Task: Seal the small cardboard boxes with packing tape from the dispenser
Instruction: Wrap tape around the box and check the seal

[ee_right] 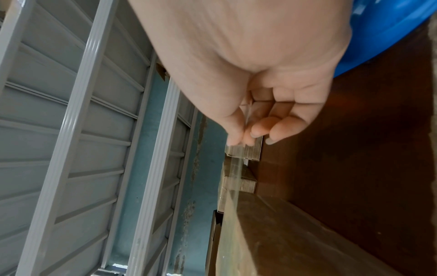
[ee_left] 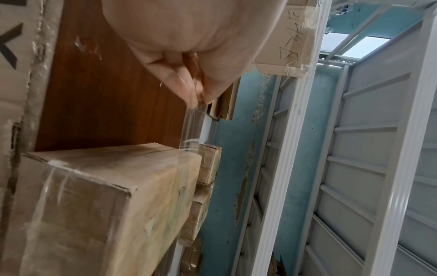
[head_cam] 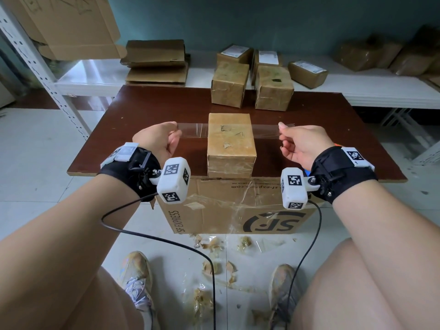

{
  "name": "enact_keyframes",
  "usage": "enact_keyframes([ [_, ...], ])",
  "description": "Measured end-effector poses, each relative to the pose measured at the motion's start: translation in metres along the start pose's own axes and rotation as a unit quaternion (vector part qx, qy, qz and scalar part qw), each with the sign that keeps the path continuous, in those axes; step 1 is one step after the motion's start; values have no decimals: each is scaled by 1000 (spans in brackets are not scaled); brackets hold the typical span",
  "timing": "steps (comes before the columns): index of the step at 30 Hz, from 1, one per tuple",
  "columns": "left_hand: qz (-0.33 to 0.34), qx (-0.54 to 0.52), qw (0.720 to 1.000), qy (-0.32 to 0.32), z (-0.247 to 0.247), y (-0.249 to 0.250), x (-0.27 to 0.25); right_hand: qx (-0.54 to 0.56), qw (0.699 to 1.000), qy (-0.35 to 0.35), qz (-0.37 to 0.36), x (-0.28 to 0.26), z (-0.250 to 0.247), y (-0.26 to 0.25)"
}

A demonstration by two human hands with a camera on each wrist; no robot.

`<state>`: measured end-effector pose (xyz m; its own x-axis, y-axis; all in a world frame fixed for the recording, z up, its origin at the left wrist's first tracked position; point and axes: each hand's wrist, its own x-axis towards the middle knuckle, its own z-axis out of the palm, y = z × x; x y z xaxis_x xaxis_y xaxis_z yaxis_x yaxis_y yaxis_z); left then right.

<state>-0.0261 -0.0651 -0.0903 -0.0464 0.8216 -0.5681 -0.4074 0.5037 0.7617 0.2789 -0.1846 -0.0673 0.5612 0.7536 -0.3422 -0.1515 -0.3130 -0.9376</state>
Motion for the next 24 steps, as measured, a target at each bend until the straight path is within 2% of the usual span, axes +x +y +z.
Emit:
enact_keyframes([
  [5,-33,32,999,-2,-3,-6,7,-6,1000,2,-7,-3,4,2],
  [10,0,71,996,45,2,-16,4,-49,998,8,-40,-4,9,9],
  [19,-4,41,999,2,5,-32,-5,-68,997,6,-28,0,17,22],
  [24,-15,65,998,11,9,-37,-7,-32,999,10,-3,0,28,27],
])
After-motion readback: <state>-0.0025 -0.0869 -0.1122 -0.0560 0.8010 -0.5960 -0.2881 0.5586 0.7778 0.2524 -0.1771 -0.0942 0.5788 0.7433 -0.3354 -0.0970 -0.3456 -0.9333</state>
